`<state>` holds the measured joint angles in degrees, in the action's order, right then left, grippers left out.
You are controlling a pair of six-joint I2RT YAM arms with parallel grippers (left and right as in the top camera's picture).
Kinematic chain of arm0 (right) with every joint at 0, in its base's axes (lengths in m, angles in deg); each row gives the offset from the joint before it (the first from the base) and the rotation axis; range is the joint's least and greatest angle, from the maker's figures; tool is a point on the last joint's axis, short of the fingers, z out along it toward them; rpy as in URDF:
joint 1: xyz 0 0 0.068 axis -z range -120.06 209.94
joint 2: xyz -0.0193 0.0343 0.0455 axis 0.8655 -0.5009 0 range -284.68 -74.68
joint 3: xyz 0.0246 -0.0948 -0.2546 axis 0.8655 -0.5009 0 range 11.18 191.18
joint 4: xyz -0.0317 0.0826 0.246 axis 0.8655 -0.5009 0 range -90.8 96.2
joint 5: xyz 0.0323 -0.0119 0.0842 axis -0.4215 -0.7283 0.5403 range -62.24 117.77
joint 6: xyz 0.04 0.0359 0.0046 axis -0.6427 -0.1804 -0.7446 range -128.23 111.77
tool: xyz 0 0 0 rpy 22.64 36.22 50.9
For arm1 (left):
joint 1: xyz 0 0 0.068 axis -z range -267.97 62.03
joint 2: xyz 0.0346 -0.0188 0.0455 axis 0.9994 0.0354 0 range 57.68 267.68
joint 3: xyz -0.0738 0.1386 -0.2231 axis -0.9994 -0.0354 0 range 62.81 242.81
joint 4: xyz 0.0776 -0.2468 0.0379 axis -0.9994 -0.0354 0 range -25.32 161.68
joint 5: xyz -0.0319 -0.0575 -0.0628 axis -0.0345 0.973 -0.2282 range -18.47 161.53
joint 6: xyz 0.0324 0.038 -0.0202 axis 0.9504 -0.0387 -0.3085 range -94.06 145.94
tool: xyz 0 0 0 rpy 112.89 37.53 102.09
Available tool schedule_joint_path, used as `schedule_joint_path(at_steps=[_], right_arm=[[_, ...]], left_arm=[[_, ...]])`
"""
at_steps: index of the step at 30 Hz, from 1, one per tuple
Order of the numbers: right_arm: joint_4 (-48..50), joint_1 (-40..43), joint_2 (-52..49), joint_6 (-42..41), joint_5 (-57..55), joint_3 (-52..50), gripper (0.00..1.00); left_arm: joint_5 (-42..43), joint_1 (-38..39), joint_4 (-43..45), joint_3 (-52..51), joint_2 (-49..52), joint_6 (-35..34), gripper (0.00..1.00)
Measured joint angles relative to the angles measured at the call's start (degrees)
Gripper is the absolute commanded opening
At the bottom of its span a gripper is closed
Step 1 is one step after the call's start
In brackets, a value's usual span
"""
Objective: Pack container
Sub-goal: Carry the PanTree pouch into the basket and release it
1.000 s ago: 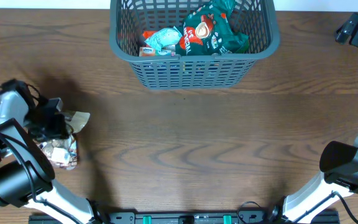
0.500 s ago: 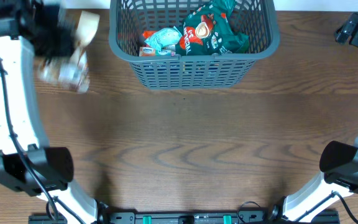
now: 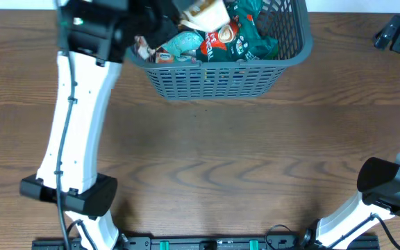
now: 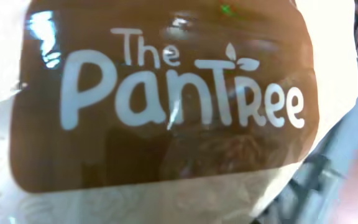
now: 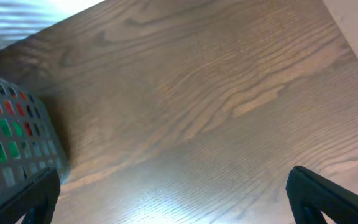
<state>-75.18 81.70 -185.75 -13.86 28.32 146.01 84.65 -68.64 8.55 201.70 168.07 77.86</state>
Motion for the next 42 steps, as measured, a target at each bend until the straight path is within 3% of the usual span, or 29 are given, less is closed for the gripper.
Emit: schedule_joint_path(at_steps=[6, 15, 19, 22, 24, 34, 42], right_arm=[[-0.7, 0.0, 0.0, 0.0, 0.0, 0.0, 0.99], [-1.9, 0.0, 0.0, 0.0, 0.0, 0.0, 0.99], [-2.1, 0.0, 0.0, 0.0, 0.0, 0.0, 0.99], [-2.2, 0.0, 0.0, 0.0, 0.0, 0.0, 0.99], [-2.2, 0.0, 0.0, 0.0, 0.0, 0.0, 0.99], [-0.3, 0.0, 0.0, 0.2, -0.1, 0.0, 0.99], [13.2, -4.2, 0.2, 4.1, -1.0, 0.0, 0.99]], left_arm=[[-1.1, -0.3, 1.2, 0.0, 7.0, 6.7, 0.06], [-1.6, -1.2, -0.6, 0.0, 19.4, 8.1, 0.06], [-1.6, -1.2, -1.0, 0.0, 21.1, 7.8, 0.55], [-1.6, -1.4, -1.4, 0.0, 21.2, 6.8, 0.75], [-1.6, -1.5, -1.8, 0.0, 21.2, 6.3, 0.99], [-1.6, -1.7, -2.4, 0.0, 20.8, 1.9, 0.99], [-9.6, -2.4, -5.6, 0.0, 9.6, -16.1, 0.99]])
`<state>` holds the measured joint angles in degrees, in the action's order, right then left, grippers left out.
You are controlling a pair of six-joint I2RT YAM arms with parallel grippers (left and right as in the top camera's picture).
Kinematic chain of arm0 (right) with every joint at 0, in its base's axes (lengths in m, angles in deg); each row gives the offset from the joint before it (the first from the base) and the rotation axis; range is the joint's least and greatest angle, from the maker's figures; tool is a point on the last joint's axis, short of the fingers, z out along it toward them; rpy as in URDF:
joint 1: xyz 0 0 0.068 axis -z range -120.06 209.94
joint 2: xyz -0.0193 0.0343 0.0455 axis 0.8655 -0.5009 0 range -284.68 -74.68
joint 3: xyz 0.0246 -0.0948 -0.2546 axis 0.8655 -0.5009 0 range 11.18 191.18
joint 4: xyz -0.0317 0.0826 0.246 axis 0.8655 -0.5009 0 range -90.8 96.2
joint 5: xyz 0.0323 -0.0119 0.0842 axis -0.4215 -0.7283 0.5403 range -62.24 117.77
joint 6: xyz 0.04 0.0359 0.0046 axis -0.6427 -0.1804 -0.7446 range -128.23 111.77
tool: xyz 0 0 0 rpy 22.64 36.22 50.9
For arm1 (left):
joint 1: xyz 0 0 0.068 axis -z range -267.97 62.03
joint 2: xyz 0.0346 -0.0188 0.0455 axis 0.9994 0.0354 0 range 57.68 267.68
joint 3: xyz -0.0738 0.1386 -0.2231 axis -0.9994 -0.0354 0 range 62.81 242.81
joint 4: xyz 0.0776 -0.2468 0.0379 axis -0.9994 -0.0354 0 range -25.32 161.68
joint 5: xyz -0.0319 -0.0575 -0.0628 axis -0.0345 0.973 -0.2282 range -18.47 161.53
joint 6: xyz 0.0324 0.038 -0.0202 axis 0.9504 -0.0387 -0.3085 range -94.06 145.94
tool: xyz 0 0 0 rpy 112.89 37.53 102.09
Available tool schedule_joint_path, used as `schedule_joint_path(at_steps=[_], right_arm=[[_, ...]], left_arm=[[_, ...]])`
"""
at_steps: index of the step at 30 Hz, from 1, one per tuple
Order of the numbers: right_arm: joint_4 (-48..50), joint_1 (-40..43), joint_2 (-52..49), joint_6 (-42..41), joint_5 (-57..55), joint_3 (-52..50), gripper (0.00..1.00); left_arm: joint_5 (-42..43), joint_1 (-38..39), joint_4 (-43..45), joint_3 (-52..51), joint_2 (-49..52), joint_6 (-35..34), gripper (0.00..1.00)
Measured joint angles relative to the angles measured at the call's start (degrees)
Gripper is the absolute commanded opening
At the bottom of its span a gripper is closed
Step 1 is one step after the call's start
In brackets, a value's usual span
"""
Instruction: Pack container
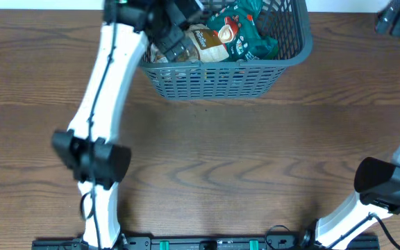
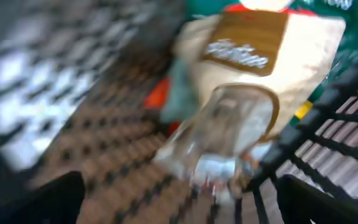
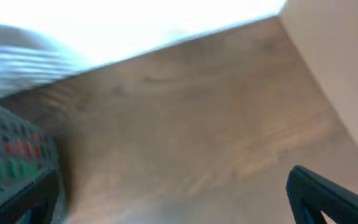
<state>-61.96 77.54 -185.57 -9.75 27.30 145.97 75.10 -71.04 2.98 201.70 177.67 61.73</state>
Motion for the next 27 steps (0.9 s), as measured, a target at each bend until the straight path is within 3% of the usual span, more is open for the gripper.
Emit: schedule_joint_path(at_steps=[6, 14, 20, 27], right_arm=[[-1.1, -6.6, 2.3, 2.0, 1.8, 0.0, 0.99], [-13.1, -9.2, 10.5, -1.5, 2.0, 0.0, 0.99], [-21.4, -9.2, 17.2, -4.2, 0.4, -0.1, 0.99], [-21.2, -10.7, 27.8, -5.3, -0.9, -9.0, 0.99]], left_arm=[[-4.0, -3.9, -8.2, 0.6, -14.3, -10.3, 0.99], [-5.3, -5.7, -19.7, 0.9, -20.3, -14.4, 0.99], [-5.3, -5.7, -19.7, -2.8, -22.2, -15.3, 0.98], [-4.7, -5.7, -10.9, -21.3, -33.6, -15.7, 0.99]])
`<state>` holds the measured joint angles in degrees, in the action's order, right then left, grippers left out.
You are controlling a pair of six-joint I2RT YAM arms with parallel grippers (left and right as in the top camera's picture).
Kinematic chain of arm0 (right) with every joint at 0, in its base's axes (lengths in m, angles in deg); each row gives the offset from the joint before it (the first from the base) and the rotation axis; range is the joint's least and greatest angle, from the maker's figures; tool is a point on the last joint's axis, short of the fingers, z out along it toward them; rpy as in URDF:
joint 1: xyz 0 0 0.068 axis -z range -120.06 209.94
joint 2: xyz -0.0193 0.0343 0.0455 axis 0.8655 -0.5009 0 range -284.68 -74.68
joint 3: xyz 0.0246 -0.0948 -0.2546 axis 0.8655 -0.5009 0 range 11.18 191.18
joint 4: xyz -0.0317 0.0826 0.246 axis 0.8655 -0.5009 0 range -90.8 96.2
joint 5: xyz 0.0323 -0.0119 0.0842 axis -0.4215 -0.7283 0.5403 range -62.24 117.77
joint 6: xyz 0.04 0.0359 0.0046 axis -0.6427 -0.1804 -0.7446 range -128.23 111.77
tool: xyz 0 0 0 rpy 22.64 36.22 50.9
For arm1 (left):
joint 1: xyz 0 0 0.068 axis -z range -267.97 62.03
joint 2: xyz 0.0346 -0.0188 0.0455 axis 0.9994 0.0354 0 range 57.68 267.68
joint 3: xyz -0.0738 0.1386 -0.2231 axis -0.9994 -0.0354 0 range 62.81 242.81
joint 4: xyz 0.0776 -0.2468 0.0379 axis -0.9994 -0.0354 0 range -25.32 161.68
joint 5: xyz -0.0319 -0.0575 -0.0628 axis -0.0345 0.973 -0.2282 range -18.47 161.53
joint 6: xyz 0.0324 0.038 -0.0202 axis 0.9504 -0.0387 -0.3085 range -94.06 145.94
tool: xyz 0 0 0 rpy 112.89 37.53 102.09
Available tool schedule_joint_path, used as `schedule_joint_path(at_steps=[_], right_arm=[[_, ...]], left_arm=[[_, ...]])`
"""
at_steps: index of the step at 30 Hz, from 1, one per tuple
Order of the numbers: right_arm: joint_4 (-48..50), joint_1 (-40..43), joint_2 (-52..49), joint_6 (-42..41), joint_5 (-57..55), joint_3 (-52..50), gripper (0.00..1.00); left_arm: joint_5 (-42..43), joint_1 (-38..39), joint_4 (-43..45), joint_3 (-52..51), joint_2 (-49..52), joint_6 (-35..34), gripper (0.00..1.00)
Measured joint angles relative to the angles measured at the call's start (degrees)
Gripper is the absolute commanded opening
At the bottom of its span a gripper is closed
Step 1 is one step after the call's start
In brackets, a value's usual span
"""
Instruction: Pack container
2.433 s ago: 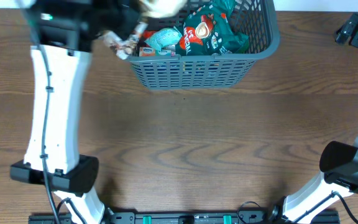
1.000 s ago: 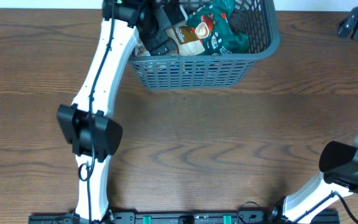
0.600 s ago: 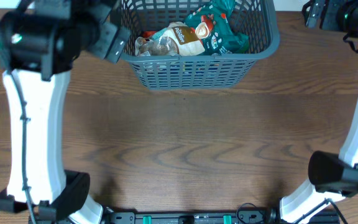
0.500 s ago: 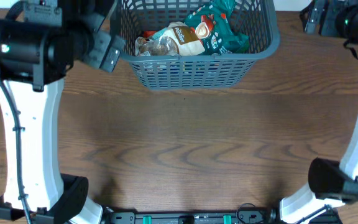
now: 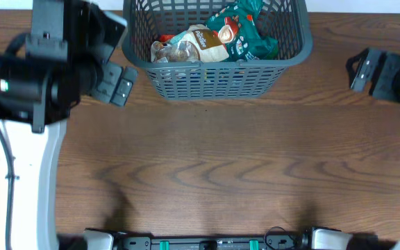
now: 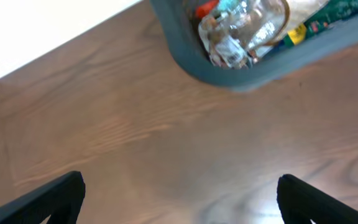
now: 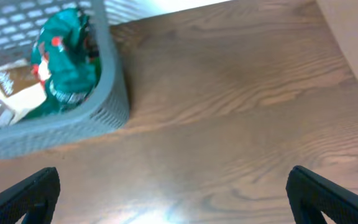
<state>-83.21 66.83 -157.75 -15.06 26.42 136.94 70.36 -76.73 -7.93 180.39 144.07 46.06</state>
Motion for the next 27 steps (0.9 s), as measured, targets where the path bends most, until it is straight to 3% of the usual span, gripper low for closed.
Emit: schedule_joint_path(at_steps=[6, 15, 20, 27], right_arm=[[10.1, -4.2, 14.1, -0.3, -0.2, -22.9, 0.99], [35.6, -8.9, 31.4, 0.2, -0.2, -64.8, 0.99], [43.3, -9.4, 32.9, 0.5, -0.2, -78.7, 0.98], [43.2, -9.4, 29.7, 0.5, -0.2, -85.5, 0.99]], left_arm=[[1.3, 0.0, 11.8, -24.7, -14.3, -1.0, 0.99], [1.3, -1.1, 32.6, -58.4, -34.5, -8.8, 0.99], [-1.4, -3.7, 41.6, -68.8, -37.8, -10.4, 0.99], [-3.0, -4.8, 42.7, -72.7, -35.3, -11.2, 0.99]])
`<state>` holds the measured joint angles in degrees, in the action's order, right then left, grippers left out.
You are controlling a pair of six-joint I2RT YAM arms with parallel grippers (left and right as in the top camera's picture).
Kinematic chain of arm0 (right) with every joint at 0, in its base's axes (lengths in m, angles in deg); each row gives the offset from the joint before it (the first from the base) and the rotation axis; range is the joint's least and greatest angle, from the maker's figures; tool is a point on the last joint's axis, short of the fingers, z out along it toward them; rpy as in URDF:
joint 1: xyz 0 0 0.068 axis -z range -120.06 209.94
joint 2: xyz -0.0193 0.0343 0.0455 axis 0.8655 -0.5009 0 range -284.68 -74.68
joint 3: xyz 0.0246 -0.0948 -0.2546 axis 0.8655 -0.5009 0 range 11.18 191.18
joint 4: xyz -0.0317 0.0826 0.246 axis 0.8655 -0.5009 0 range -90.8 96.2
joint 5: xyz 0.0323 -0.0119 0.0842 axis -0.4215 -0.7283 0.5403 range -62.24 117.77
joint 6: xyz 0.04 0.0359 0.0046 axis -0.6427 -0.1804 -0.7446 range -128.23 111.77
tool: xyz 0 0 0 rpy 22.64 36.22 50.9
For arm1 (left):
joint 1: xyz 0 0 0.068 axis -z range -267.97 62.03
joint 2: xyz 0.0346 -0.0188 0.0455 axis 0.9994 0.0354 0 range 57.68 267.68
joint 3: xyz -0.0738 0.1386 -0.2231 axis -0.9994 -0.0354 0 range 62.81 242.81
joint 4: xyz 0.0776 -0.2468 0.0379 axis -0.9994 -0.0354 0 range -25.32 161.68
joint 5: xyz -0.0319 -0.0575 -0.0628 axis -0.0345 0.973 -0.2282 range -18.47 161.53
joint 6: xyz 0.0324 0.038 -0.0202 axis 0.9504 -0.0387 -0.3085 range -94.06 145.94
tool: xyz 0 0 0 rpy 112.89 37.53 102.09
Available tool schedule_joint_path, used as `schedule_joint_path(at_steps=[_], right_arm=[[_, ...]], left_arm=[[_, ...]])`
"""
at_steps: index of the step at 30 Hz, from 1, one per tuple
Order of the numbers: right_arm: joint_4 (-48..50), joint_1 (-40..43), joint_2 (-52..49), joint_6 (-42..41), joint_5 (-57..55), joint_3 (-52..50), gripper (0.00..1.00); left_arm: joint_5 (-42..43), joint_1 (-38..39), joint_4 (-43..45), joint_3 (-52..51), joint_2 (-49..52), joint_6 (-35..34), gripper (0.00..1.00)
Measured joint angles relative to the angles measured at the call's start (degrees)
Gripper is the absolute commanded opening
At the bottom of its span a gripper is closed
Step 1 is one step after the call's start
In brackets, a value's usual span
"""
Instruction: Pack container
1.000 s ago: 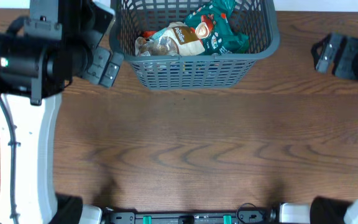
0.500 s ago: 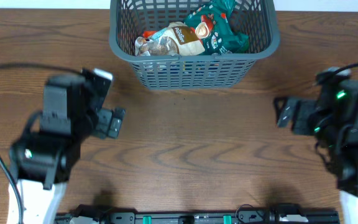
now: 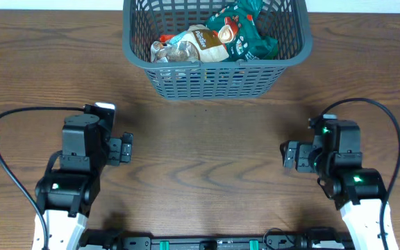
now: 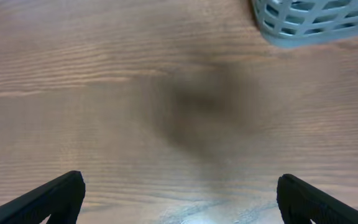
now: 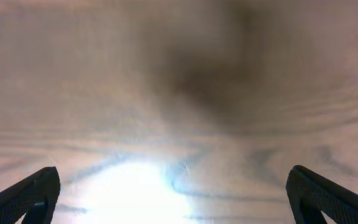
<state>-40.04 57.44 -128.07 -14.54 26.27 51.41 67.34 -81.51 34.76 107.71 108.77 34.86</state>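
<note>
A grey plastic basket (image 3: 217,80) stands at the far middle of the table, holding a tan and brown Pantree snack bag (image 3: 201,40), a green packet (image 3: 245,33) and other wrapped snacks. My left gripper (image 3: 120,149) is open at the near left, nothing between its fingers (image 4: 48,198). My right gripper (image 3: 288,155) is open at the near right, over bare wood, fingers (image 5: 328,198) wide apart. A corner of the basket (image 4: 316,22) shows at the top right of the left wrist view.
The wooden table (image 3: 207,160) spreads between the two arms. Black cables loop from each arm at the near left and near right. A black rail with green clips runs along the table's near edge.
Both arms have come back from beside the basket to the near side of the table. Both grippers remain open with nothing in them. The basket's contents are unchanged.
My left gripper held the Pantree bag over the basket while the right stood at the far right. Then the bag lay in the basket with the left gripper open above it. Then both arms were off beside the basket, and now both are at the near edge.
</note>
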Motion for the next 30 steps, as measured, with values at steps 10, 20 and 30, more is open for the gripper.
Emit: schedule_joint_path(at_steps=[10, 20, 30], right_arm=[[0.0, 0.0, -4.8, 0.0, 0.0, -1.4, 0.99], [0.0, 0.0, -5.6, 0.0, 0.0, -1.4, 0.99], [0.0, 0.0, -5.0, 0.0, 0.0, -1.4, 0.99]], left_arm=[[-0.5, 0.0, 0.1, 0.0, 4.4, -0.1, 0.99], [-0.5, 0.0, 0.1, 0.0, 7.8, -0.1, 0.99], [-0.5, 0.0, 0.1, 0.0, 8.5, -0.1, 0.99]])
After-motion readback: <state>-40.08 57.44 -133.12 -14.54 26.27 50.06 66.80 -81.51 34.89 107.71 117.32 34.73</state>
